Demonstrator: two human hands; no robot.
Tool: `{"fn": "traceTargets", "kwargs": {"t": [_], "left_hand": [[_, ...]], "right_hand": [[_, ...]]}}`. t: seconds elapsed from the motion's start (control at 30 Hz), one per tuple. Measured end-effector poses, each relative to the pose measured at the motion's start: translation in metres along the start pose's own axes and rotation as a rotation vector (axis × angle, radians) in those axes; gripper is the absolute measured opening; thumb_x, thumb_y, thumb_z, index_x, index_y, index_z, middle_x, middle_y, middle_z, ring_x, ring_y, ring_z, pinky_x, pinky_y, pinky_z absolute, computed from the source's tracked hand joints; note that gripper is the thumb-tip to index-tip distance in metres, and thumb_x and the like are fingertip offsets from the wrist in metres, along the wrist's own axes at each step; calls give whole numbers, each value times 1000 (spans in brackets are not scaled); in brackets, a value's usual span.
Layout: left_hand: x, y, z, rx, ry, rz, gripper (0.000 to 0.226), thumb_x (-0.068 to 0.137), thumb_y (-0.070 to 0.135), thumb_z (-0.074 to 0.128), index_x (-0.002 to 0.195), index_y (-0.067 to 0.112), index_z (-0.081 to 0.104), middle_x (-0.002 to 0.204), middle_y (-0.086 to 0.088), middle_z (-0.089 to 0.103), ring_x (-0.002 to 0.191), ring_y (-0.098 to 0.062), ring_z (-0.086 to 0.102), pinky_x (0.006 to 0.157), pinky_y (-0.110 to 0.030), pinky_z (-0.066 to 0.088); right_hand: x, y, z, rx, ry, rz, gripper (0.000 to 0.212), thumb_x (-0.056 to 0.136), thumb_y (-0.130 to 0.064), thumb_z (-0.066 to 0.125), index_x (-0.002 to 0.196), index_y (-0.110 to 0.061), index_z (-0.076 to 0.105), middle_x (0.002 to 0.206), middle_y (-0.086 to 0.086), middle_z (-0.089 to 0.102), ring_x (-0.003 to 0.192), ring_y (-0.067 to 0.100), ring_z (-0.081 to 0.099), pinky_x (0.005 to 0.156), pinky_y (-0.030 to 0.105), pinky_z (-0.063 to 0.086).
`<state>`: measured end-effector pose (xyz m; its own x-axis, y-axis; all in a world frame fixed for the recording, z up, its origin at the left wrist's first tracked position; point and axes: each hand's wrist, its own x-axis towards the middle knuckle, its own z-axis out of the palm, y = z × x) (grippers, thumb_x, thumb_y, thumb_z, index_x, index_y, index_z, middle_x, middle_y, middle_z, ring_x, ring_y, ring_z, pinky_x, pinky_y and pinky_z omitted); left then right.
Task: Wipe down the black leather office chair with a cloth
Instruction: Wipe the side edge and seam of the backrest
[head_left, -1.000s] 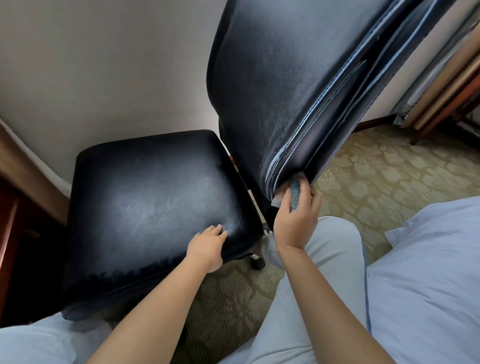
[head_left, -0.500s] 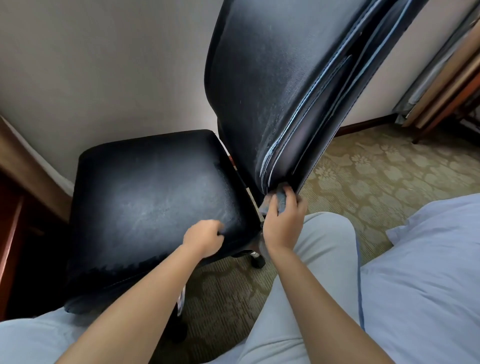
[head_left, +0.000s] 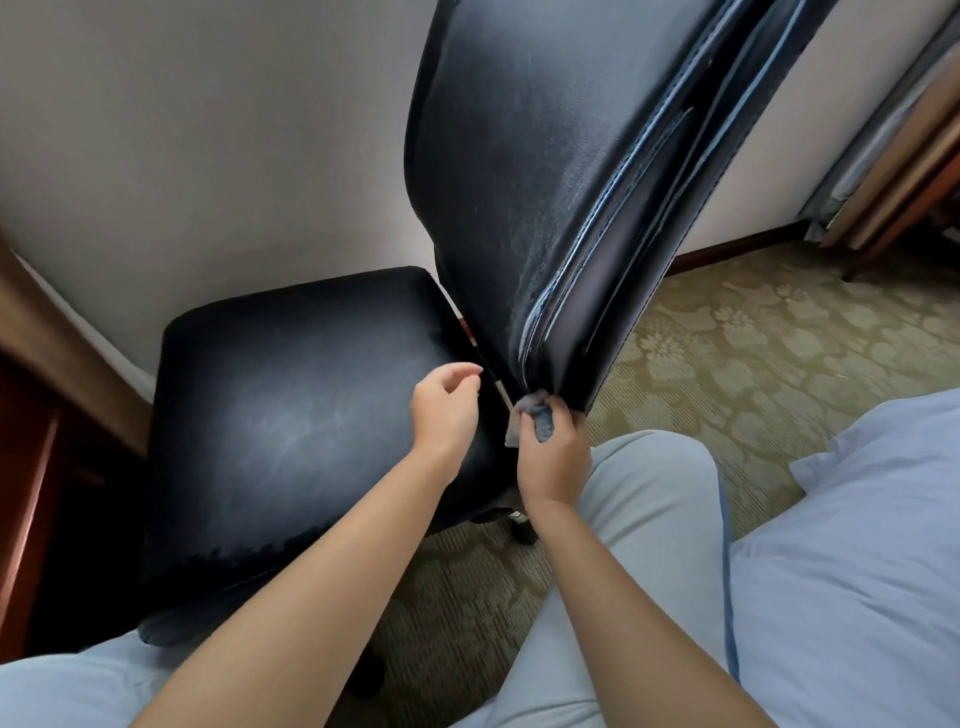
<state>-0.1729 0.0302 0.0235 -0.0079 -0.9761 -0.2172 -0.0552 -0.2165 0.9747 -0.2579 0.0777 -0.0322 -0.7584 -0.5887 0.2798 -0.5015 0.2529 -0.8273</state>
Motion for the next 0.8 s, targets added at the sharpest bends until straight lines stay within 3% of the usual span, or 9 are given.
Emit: {"fn": "traceTargets", "kwargs": {"t": [0.1, 0.2, 0.27, 0.4, 0.47, 0.53, 0.67, 0.8], "left_hand": [[9, 17, -2, -47, -1, 66, 22, 95, 11, 48, 100, 20, 67, 102, 4, 63, 111, -19, 58, 101, -41, 46], [14, 41, 1, -112, -73, 105, 31, 101, 26, 37, 118, 21, 63, 121, 10, 58, 122, -11, 50, 109, -41, 38], [15, 56, 6, -119, -167, 128, 44, 104, 37, 23, 131, 23, 55, 137, 9, 49, 130, -8, 41, 115, -41, 29], [9, 71, 15, -121, -393, 120, 57, 102, 45, 7, 144, 21, 37, 149, 9, 37, 138, -3, 30, 119, -38, 15], [9, 69, 19, -130, -415, 116, 58, 102, 45, 8, 145, 18, 36, 150, 9, 37, 137, -2, 29, 119, -35, 16], [12, 63, 21, -125, -402, 134, 57, 103, 44, 9, 144, 17, 38, 148, 9, 39, 135, 1, 31, 119, -34, 17], [21, 54, 22, -100, -386, 160, 55, 103, 42, 9, 142, 20, 40, 147, 9, 40, 137, -3, 30, 119, -38, 18], [23, 50, 20, -107, -402, 148, 56, 103, 43, 6, 143, 21, 39, 147, 11, 40, 133, 0, 32, 117, -37, 22]], "right_hand": [[8, -12, -6, 99, 115, -117, 20, 78, -9, 70, 97, -4, 70, 96, 12, 64, 90, 21, 59, 73, 8, 32], [15, -34, -9, 163, 208, -309, 23, 82, -19, 64, 96, -2, 68, 93, 9, 63, 87, 9, 52, 79, -2, 32], [16, -34, -4, 160, 226, -324, 28, 82, -24, 60, 97, -2, 68, 91, 10, 62, 85, 10, 53, 79, 1, 35], [10, -6, 8, 45, 123, -134, 23, 78, -16, 67, 98, -6, 69, 92, 14, 62, 83, 26, 61, 69, 25, 44], [9, 2, 7, 44, 45, 22, 23, 81, -12, 68, 103, -6, 69, 99, 16, 62, 90, 32, 60, 72, 24, 38], [13, -4, 4, 97, 60, 61, 21, 80, -10, 68, 101, -6, 70, 99, 14, 62, 91, 30, 60, 73, 18, 34], [20, -36, -2, 207, 209, -184, 17, 77, -9, 68, 91, -1, 69, 87, 9, 63, 83, 8, 53, 75, -1, 33], [21, -28, 5, 200, 236, -233, 27, 80, -22, 63, 96, -1, 67, 90, 10, 64, 86, 10, 55, 79, 0, 34]]}}
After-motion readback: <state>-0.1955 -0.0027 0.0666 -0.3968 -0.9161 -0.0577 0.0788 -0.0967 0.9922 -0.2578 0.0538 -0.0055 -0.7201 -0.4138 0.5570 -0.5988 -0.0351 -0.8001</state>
